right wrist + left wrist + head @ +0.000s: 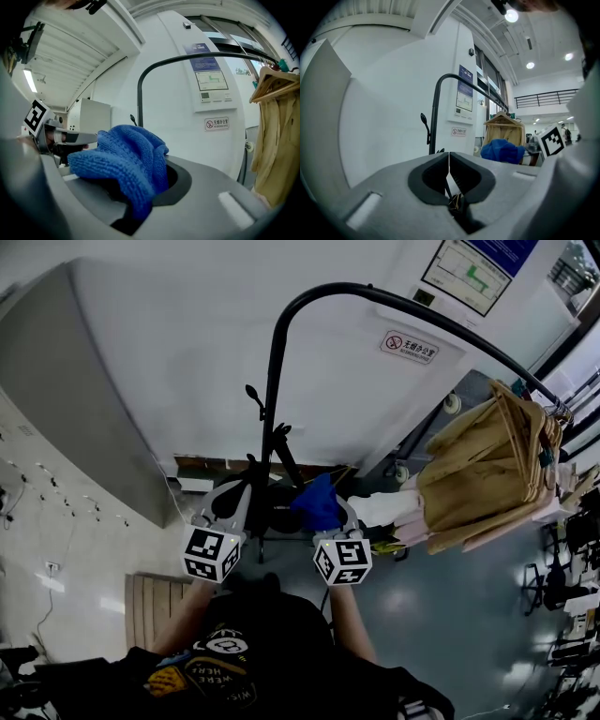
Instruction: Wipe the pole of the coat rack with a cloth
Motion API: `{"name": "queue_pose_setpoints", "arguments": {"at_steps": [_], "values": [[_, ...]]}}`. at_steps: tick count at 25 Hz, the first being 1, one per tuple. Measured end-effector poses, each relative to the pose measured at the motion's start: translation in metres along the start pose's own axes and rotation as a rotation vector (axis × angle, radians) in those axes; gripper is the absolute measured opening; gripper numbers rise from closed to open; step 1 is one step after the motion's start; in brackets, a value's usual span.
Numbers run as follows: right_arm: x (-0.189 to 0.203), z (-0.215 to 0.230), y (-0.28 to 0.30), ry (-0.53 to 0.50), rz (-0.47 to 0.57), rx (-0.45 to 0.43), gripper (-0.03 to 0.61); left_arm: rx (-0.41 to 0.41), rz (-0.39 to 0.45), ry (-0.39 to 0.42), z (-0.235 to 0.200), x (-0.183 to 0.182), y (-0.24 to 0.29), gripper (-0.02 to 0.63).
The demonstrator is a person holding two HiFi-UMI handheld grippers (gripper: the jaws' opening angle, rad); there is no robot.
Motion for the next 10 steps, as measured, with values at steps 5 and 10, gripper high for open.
{"name": "queue_pose_setpoints", "arguments": {"at_steps": [5, 10], "values": [[0.0003, -0.0068, 0.0043, 0.007, -0.002, -0.032, 0.035, -0.009, 0.008, -0.006, -0.003, -0.0021, 0.0022, 0.005], [0.0024, -0.0095, 0.0106, 0.028, -0.014, -0.051, 0.035, 0.017, 0.0, -0.032, -0.0002, -0.0001, 0.0059, 0.005]]}}
Point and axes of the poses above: the fingertips, and each gripper's own axes: y forward along the fingers, z to its right, x out of its underside, the point moved 4 cm from there along -y, backward along the fingers, and after that the axes turned 8 degrees about x, right-handed, at the moved point
